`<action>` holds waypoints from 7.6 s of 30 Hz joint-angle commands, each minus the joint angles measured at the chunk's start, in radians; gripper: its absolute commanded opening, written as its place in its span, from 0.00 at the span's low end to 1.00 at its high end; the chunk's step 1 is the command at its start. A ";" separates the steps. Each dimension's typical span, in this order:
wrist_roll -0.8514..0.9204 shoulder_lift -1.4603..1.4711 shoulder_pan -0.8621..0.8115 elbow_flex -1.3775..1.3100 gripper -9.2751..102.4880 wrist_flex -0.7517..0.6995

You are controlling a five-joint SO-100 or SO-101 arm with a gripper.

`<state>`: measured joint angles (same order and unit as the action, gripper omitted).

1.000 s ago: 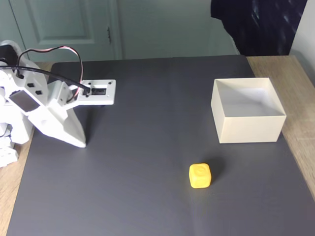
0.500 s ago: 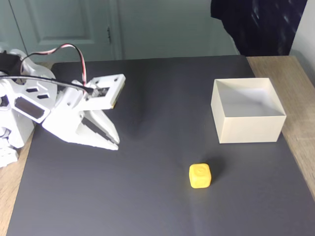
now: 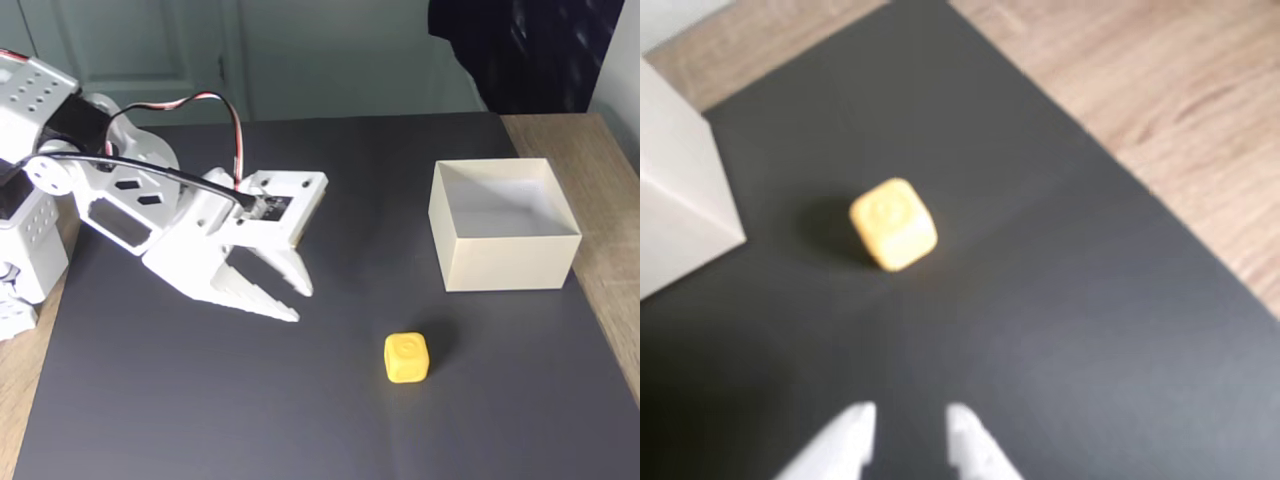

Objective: Grasp a cube block and put it in the white box.

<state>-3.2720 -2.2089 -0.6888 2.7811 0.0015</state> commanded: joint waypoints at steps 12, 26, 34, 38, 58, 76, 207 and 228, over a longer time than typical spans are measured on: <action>-0.029 0.314 -0.091 -0.324 0.31 0.078; -0.040 0.505 -0.077 -0.522 0.32 0.014; -0.054 0.600 -0.087 -0.629 0.34 -0.031; -0.046 0.641 -0.083 -0.664 0.34 -0.037; -0.046 0.802 -0.032 -0.755 0.32 -0.034; -0.044 0.853 0.043 -0.769 0.24 -0.035; 0.009 0.945 0.377 -1.359 0.15 -0.224; 0.048 0.129 0.423 -0.502 0.08 -0.225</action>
<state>-3.2336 -1.9589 -0.2746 2.2304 -0.2132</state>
